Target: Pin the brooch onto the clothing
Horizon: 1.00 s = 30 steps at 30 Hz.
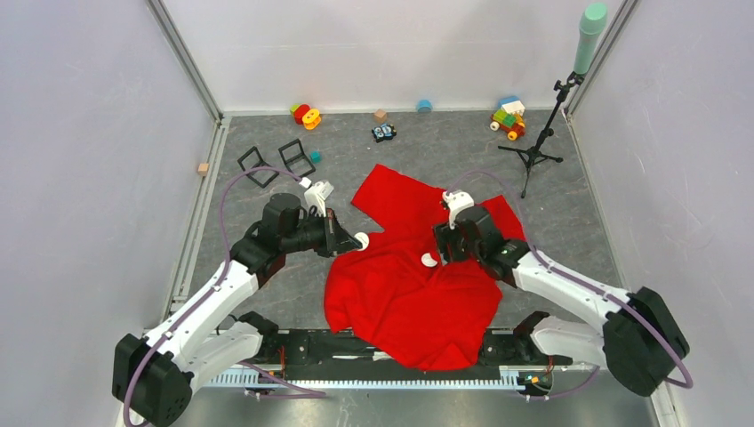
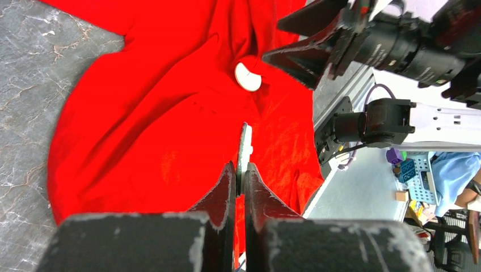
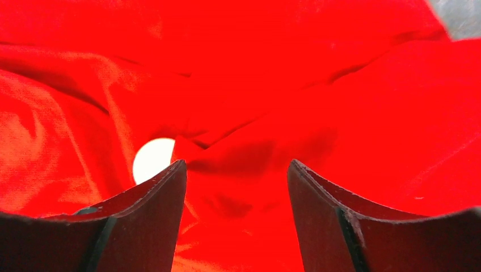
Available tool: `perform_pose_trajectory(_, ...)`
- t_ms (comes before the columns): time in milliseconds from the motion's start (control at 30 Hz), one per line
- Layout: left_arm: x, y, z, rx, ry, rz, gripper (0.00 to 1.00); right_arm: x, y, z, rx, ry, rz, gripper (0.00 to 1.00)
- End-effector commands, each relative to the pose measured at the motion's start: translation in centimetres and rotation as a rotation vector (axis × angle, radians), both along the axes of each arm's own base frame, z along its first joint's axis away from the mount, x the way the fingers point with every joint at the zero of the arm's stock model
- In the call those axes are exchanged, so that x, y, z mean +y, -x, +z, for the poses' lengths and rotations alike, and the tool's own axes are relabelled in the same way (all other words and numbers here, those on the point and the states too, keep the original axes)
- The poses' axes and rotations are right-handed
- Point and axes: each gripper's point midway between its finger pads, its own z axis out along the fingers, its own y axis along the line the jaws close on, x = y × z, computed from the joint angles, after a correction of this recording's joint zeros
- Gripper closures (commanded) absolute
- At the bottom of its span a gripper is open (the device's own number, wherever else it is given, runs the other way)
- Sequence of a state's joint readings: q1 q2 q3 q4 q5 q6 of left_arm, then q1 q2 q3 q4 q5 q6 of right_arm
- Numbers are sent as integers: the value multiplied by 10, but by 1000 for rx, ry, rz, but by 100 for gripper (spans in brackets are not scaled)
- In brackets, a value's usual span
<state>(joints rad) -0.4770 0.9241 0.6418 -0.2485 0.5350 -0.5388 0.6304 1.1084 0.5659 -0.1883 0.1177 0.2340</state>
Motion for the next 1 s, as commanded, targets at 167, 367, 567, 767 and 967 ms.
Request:
perform_pose_trajectory(167,2,5,3,-11,25,7,98,-20,13,-27,37,67,-169,84)
perform_pose_trajectory(367,4,6,0,-7,22,16,98,-55,46,-50,58,29,-298,88)
perform_pose_trajectory(567,0,7,-3,12,42,23,98,-75,68,-69,77,11,-370,81)
perform_pose_trajectory(767,-13,11,0,18,84,9,98,-62,47,-18,-33,-39,-319,53)
perform_pose_trajectory(967,-34,11,10,3,125,1,98,-52,22,33,-129,-10,-272,42)
